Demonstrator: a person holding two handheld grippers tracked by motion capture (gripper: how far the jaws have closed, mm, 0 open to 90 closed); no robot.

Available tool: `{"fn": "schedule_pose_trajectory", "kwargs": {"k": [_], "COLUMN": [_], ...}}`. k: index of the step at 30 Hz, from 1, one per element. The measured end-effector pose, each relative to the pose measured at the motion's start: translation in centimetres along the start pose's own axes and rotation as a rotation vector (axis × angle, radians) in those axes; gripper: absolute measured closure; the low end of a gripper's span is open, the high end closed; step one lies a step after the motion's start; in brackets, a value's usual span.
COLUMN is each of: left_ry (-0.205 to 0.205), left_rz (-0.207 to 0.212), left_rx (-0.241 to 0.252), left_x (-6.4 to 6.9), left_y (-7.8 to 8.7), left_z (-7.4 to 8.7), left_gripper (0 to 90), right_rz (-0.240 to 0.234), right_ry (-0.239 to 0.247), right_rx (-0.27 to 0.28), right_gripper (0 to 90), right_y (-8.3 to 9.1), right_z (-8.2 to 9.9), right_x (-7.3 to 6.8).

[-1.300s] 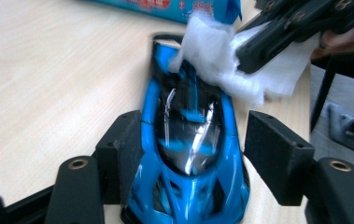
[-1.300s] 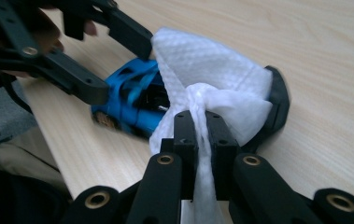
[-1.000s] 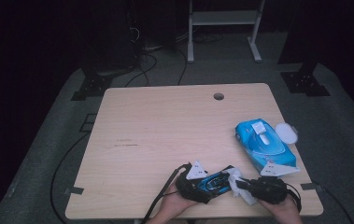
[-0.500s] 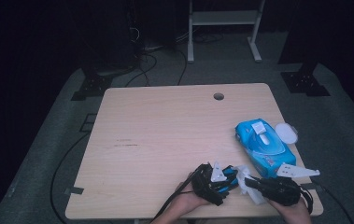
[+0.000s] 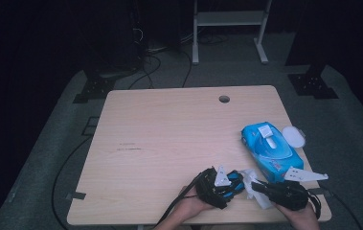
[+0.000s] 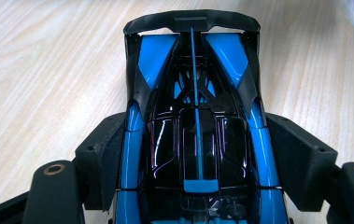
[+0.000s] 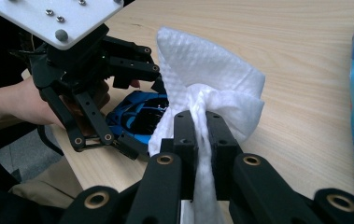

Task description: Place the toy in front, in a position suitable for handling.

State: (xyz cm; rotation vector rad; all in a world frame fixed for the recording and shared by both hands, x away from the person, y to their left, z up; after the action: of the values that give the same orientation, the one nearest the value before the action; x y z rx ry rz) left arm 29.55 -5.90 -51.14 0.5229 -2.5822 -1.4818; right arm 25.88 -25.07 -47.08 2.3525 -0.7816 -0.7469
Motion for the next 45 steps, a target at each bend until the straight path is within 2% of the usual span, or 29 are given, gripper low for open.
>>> {"fn": "schedule_pose_trajectory", "kwargs": {"k": [5, 8, 13, 16, 19, 21, 23, 28, 30, 31, 34, 36, 41, 45], "left_ry": [0.019, 0.052, 0.112, 0.167, 0.166, 0.164, 0.180, 0.168, 0.178, 0.185, 0.217, 0.228, 0.239, 0.245], "left_rz": [-0.016, -0.021, -0.067, -0.079, -0.109, -0.101, -0.088, -0.089, -0.075, -0.067, -0.059, -0.063, -0.068, -0.076], "left_rx": [0.014, 0.022, 0.018, 0.029, 0.010, 0.011, 0.024, 0.008, 0.010, 0.018, 0.074, 0.105, 0.151, 0.176], "left_x": [-1.5, -3.4, -6.7, -8.4, -9.7, -10.1, -10.3, -10.3, -10.4, -10.4, -10.5, -10.4, -10.3, -10.2], "left_y": [0.8, 1.5, 2.5, 2.7, 2.6, 2.4, 2.1, 2.1, 2.2, 2.3, 3.1, 3.6, 5.1, 6.2], "left_z": [0.4, 0.8, 1.7, 2.2, 2.4, 2.4, 2.3, 2.1, 2.3, 2.4, 2.3, 2.2, 2.4, 3.3], "left_gripper": [25.9, 25.9, 25.9, 27.0, 28.0, 28.4, 28.4, 28.3, 28.0, 27.7, 19.5, 17.0, 14.3, 13.1], "right_rz": [0.018, 0.041, 0.079, 0.098, 0.121, 0.129, 0.135, 0.154, 0.165, 0.165, 0.156, 0.154, 0.136, 0.133], "right_ry": [0.004, 0.015, 0.026, 0.032, 0.038, 0.042, 0.042, 0.055, 0.061, 0.054, 0.052, 0.047, 0.067, 0.087], "right_rx": [-0.002, -0.016, -0.050, -0.073, -0.091, -0.100, -0.109, -0.145, -0.150, -0.149, -0.113, -0.098, -0.079, -0.066], "right_gripper": [84.1, 84.1, 84.0, 84.0, 83.9, 83.9, 83.8, 82.0, 71.9, 66.6, 59.5, 54.5, 50.6, 48.7], "right_y": [-0.1, -0.3, -1.1, -1.7, -2.1, -2.3, -2.6, -3.3, -3.3, -3.2, -2.7, -2.4, -2.2, -1.9], "right_z": [-0.2, -0.2, -0.3, -0.3, -0.4, -0.4, -0.3, -0.1, 0.0, 0.0, -0.2, -0.3, -0.3, -0.4], "right_x": [0.3, 0.4, 0.6, 0.8, 0.9, 1.0, 1.0, 1.1, 1.2, 1.3, 1.2, 1.2, 0.8, 0.5]}}
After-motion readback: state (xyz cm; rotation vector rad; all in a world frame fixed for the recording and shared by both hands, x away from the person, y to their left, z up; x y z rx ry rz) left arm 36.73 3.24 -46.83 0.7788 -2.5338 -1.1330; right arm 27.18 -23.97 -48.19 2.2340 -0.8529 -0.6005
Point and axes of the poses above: each handheld gripper's, and its own axes: y roughly backward along the jaws, z roughly out of its underside, x roughly to its right, the point moved 5 cm from there along -y, roughly forward along the jaws, and after that the axes turned 14 degrees about -x, right-handed, at the moved point
